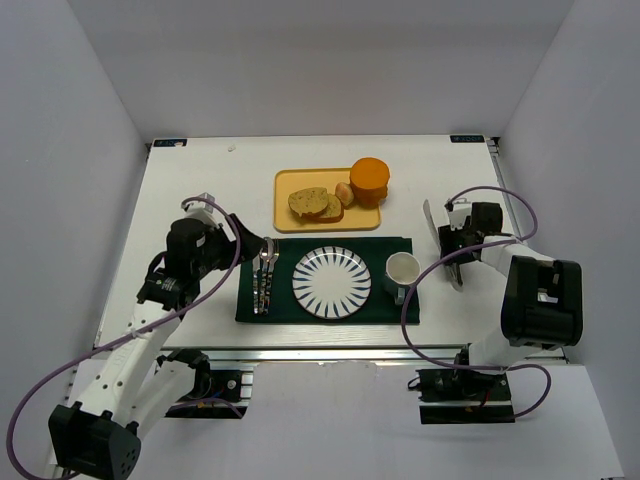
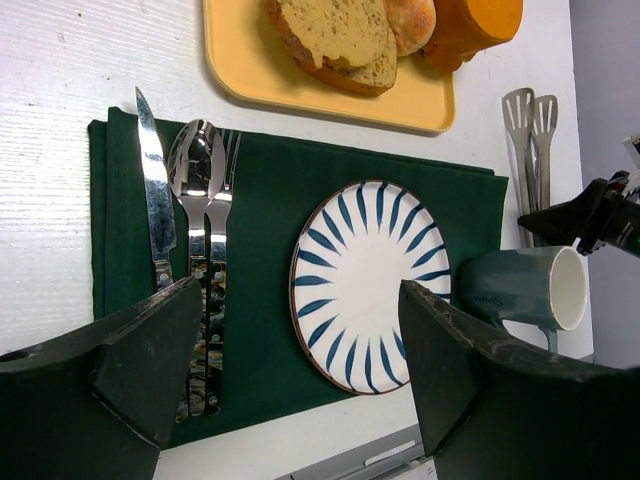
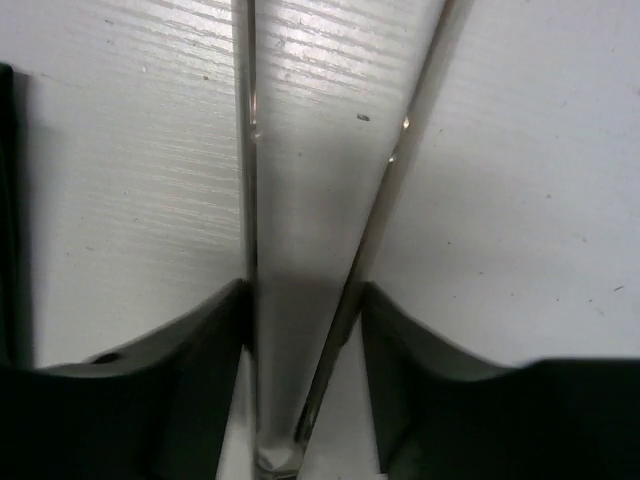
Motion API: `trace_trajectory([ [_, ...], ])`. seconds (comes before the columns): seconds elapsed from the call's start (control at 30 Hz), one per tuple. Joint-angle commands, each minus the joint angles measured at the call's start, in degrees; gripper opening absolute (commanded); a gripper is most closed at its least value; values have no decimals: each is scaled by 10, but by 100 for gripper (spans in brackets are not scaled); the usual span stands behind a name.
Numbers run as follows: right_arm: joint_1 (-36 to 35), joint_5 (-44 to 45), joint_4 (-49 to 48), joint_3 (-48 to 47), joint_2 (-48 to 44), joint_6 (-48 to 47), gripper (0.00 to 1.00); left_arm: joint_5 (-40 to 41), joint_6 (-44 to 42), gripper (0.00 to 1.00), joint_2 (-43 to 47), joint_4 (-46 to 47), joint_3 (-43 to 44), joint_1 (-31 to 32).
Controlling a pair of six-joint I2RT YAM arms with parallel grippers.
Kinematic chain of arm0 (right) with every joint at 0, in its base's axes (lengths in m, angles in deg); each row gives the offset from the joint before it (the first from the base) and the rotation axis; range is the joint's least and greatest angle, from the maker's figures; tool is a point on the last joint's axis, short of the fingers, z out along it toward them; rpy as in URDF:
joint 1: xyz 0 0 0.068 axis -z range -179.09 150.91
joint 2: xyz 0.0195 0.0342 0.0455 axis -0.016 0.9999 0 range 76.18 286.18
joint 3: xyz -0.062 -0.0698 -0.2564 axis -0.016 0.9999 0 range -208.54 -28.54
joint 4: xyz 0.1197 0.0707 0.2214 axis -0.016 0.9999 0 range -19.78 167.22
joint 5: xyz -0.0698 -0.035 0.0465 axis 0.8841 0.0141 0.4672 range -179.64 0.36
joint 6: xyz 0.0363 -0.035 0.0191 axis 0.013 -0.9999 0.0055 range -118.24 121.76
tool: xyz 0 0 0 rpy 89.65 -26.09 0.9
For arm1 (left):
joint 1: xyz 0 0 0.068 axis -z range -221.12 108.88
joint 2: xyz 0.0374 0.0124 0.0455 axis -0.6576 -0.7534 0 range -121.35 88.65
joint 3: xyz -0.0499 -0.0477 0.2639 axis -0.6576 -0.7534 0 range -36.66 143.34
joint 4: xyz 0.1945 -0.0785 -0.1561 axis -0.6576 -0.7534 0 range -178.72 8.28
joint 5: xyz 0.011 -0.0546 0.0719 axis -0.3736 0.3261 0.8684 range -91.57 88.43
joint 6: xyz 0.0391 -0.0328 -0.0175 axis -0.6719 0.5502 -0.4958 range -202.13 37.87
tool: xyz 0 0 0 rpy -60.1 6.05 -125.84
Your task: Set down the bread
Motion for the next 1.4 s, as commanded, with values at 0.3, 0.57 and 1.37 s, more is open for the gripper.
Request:
trace_trajectory([
  [0.3,-5,-111,32,-89,-94,-43,23,13,8,88,24,-10,-1,-2],
  [0.57,-114,-133,60,-216,-123,-47,42,6,8,88,21,-4,2,-2],
  [1.37,-264,28,98,-272,-21,-193,48,29,19,89,74,-39,-10,-2],
])
